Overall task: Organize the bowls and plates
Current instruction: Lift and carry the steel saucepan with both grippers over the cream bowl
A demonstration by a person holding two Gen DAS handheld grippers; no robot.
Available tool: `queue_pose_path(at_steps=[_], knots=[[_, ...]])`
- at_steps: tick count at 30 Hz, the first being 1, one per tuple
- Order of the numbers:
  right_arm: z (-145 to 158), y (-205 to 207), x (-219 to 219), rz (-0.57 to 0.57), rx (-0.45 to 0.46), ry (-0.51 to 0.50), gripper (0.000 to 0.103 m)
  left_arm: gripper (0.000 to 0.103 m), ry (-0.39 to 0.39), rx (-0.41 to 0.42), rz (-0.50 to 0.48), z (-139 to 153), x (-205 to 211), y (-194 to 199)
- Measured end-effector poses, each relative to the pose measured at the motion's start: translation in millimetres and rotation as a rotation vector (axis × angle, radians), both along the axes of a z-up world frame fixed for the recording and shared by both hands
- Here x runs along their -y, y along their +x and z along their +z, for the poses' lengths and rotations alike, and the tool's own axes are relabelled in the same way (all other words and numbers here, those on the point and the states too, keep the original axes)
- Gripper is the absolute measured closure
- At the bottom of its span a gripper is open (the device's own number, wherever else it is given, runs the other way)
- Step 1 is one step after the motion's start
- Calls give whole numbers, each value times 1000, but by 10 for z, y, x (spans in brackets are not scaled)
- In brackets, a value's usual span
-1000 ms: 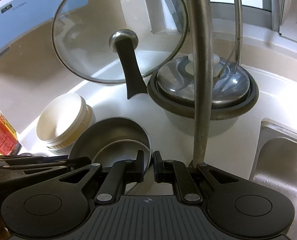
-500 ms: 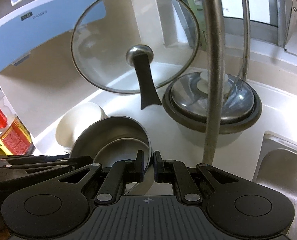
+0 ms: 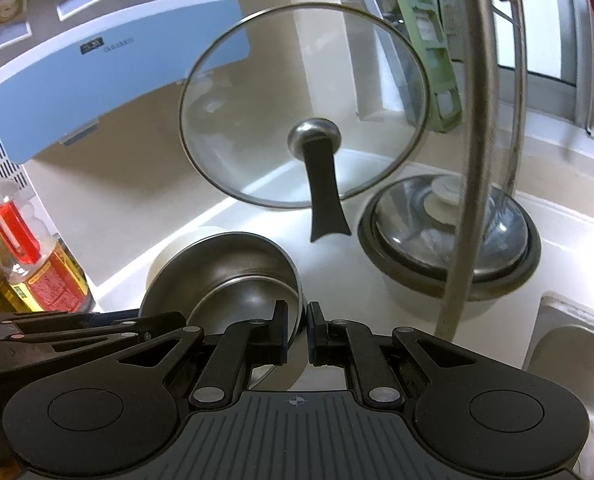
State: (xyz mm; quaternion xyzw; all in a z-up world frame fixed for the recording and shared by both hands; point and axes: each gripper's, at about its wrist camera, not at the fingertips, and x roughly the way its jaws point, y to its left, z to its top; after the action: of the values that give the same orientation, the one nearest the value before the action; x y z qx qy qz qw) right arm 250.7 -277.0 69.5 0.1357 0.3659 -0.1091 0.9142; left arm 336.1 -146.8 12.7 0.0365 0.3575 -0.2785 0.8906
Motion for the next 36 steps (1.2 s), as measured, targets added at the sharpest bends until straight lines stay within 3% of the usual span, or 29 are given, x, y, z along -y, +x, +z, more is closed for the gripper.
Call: queue_pose_path(at_steps=[18, 36], knots=[[63, 463, -125, 98, 31, -1, 94, 86, 4, 52, 84, 140, -171, 275], [-147, 1005, -141, 169, 19, 7, 94, 86, 31, 52, 149, 33, -229, 678]])
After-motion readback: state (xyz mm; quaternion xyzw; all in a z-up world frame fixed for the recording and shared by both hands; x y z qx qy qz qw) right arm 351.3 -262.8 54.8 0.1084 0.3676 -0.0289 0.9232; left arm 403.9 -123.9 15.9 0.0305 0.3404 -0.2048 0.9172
